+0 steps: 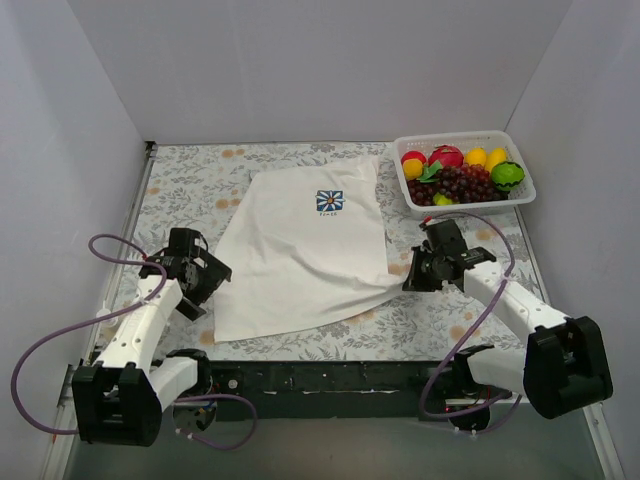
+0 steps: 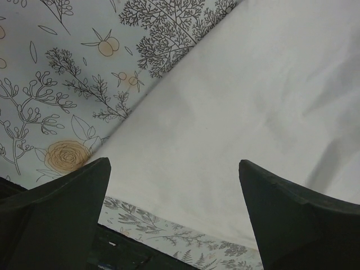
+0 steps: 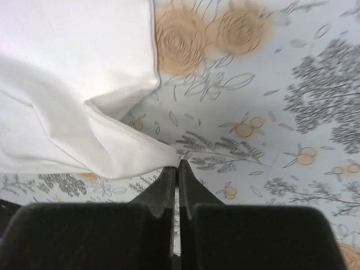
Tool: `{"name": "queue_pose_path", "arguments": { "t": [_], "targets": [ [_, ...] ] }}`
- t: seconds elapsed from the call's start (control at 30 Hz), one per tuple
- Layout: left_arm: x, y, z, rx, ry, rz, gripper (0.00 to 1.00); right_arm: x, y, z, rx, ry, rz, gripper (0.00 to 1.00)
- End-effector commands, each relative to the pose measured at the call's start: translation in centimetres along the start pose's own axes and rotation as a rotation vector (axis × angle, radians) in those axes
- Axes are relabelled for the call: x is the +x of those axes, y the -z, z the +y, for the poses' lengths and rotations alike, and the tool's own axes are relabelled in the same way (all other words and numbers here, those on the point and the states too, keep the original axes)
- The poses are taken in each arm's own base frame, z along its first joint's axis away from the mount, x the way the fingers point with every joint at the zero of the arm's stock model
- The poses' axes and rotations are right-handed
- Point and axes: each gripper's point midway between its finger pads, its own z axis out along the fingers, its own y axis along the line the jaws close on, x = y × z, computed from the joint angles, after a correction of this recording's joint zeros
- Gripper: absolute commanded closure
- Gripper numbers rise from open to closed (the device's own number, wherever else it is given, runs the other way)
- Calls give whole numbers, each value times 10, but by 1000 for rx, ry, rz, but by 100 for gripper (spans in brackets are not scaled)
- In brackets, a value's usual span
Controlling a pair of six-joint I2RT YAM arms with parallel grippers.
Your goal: Pin the brooch onto the clothing
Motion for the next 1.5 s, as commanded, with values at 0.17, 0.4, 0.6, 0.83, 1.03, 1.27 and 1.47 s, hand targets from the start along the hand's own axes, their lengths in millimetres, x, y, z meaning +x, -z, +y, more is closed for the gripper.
{"name": "queue_pose_path", "arguments": {
  "t": [0.17,0.4,0.6,0.83,1.03,1.27,1.47],
  "targets": [
    [41,-13,3,12,-112,146,3,-70,23,-30,26,-83,-199,99],
    [81,-12,10,58,-145,247,22,-70,19,-34,8,-111,-197,99],
    [111,-14,12,87,-187,337,46,-67,16,-31,-14,-94,-179,99],
    [107,-13,21,1,-236,298,48,-63,16,-31,-20,-87,-173,99],
    [100,-12,27,-79,-285,241,48,-63,16,-30,-28,-79,-174,99],
    [117,-18,33,-97,-304,281,62,-64,16,-28,-39,-72,-173,99],
    [122,-19,35,-96,-302,278,78,-65,16,-25,-53,-65,-173,99]
  ]
}}
